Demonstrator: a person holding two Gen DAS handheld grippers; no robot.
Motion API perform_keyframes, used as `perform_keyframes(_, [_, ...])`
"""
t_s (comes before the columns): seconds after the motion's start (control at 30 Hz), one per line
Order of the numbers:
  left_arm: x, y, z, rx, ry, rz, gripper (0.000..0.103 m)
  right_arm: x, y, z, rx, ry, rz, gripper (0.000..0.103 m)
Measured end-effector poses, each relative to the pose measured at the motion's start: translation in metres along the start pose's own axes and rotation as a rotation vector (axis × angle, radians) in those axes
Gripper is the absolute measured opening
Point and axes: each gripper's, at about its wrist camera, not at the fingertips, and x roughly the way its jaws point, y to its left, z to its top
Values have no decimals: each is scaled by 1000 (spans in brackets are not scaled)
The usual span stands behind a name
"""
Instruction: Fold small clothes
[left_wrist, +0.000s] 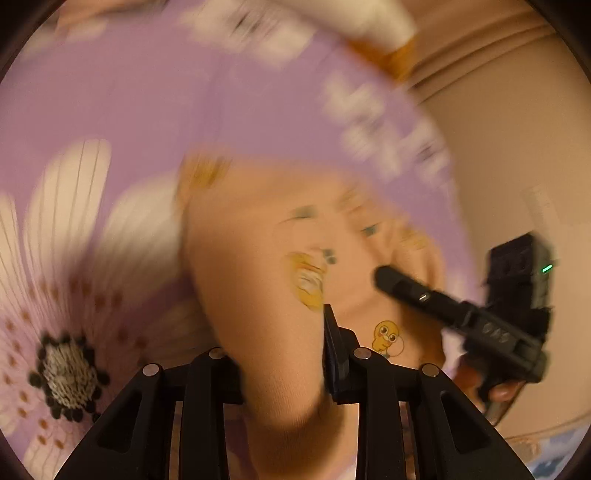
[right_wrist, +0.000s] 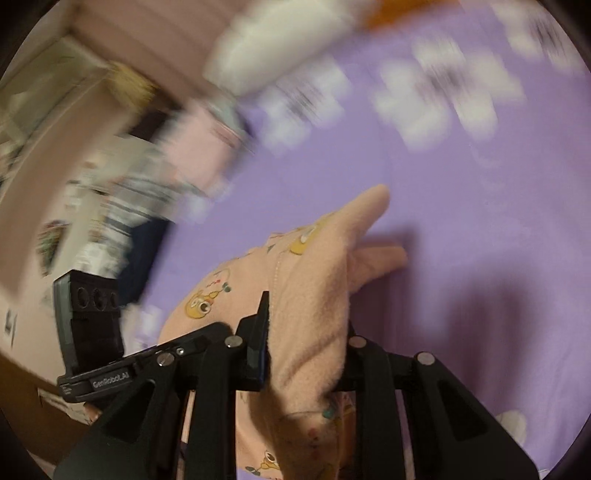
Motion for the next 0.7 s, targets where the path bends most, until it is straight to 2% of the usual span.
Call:
perform_keyframes(0.03, [-2, 0, -5, 22, -29, -5, 34, 15, -8, -6, 11, 51, -35, 24])
perform_keyframes(0.07, [-6, -3, -7, 40, -36, -1, 34, 21, -12, -12, 0, 64, -64, 26])
perform_keyframes(0.2, [-22, -8, -22, 108, -54, 74, 47, 4, -5, -17, -53, 26, -109, 31])
perform_keyframes(0.3, [-36, -2, -25, 47, -60, 87, 48, -4, -10, -22, -33, 11, -142, 35])
perform_keyframes(0.37, [-55, 0, -25, 10, -135, 116, 48, -11, -14, -20, 7, -7, -146, 32])
perform_keyframes(0.4, [-69, -4, -28, 15, -214, 149, 48, -17, -11, -20, 2, -27, -162, 30])
perform_keyframes(0.47, [-86, -16, -35, 72, -337, 211, 48, -31, 3, -18, -60, -86, -213, 26])
perform_keyframes(0.5, [-86, -20, -35, 96, -349, 223, 48, -41, 17, -21, -114, -115, -202, 26])
perform_keyframes(0.57, [-73, -26, -33, 133, -325, 216, 48, -45, 34, -27, -182, -111, -118, 26])
perform_keyframes(0.6, [-56, -26, -29, 135, -287, 218, 48, -43, 38, -30, -201, -99, -102, 26])
perform_keyframes(0.67, [-25, -21, -21, 121, -223, 268, 48, -25, 41, -35, -233, -56, -152, 23])
perform_keyframes(0.7, [-8, -16, -18, 117, -183, 292, 57, -16, 36, -36, -229, -32, -204, 21])
